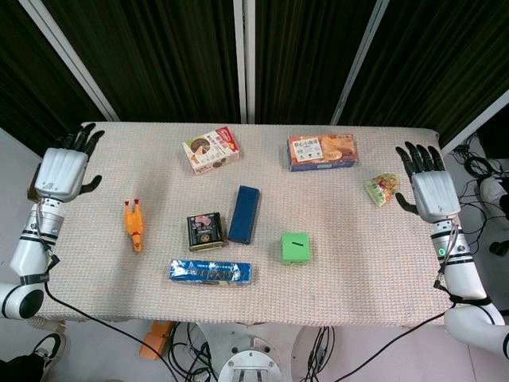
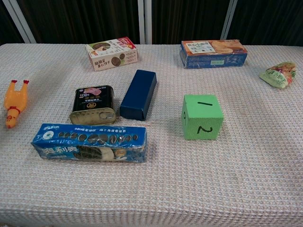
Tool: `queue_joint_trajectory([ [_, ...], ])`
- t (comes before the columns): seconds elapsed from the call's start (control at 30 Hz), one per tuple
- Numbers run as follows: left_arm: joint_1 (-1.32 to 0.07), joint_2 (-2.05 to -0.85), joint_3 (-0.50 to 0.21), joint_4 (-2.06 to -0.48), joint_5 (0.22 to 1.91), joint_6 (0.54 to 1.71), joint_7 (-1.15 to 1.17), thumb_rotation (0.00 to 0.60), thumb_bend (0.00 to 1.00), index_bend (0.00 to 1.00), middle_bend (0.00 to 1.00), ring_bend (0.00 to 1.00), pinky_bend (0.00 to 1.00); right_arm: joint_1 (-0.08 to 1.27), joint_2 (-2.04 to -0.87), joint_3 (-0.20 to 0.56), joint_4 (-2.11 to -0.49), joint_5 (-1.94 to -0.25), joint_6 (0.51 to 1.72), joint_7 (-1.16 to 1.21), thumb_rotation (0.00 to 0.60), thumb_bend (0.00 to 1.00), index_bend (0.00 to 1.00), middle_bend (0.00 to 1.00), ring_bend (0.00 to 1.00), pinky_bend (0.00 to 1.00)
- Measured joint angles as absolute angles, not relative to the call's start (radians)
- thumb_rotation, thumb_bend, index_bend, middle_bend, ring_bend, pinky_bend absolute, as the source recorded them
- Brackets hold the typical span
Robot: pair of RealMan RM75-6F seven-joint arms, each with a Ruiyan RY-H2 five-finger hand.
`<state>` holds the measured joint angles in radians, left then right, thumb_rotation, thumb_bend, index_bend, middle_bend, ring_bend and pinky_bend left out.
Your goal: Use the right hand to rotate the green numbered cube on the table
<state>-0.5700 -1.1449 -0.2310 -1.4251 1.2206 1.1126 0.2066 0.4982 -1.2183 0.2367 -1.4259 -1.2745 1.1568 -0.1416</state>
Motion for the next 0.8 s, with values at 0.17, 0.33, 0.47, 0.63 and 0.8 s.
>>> queue_joint_trajectory([
  [0.17, -0.569, -1.143, -0.226, -1.428, 1.226, 1.115, 0.203, 0.6, 0.26, 0.1, 0.05, 0.07, 0.19, 0.498, -1.222, 0.233, -1.421, -1.28, 1.161, -0.133, 0.6, 0.19, 0.0, 0.0, 0.0, 0.0],
  [0.33, -0.562, -1.138, -0.221, -1.438, 1.229, 1.122, 0.194, 0.6, 0.21, 0.1, 0.06, 0.07, 0.19, 0.493, -1.216, 0.226, -1.434, -1.301, 1.176, -0.125, 0.6, 0.19, 0.0, 0.0, 0.0, 0.0],
  [0.47, -0.556, -1.132, -0.219, -1.457, 1.236, 1.132, 0.181, 0.596, 0.04, 0.1, 0.07, 0.07, 0.19, 0.485, -1.202, 0.221, -1.469, -1.314, 1.189, -0.11, 0.6, 0.19, 0.0, 0.0, 0.0, 0.0],
  [0.63, -0.536, -1.112, -0.209, -1.505, 1.261, 1.169, 0.188, 0.585, 0.04, 0.1, 0.07, 0.07, 0.19, 0.469, -1.166, 0.211, -1.551, -1.314, 1.184, -0.082, 0.6, 0.18, 0.0, 0.0, 0.0, 0.0],
  [0.8, -0.5, -1.077, -0.2, -1.613, 1.251, 1.206, 0.215, 0.579, 0.06, 0.1, 0.07, 0.07, 0.19, 0.45, -1.075, 0.174, -1.708, -1.274, 1.122, -0.098, 0.6, 0.14, 0.0, 0.0, 0.0, 0.0],
])
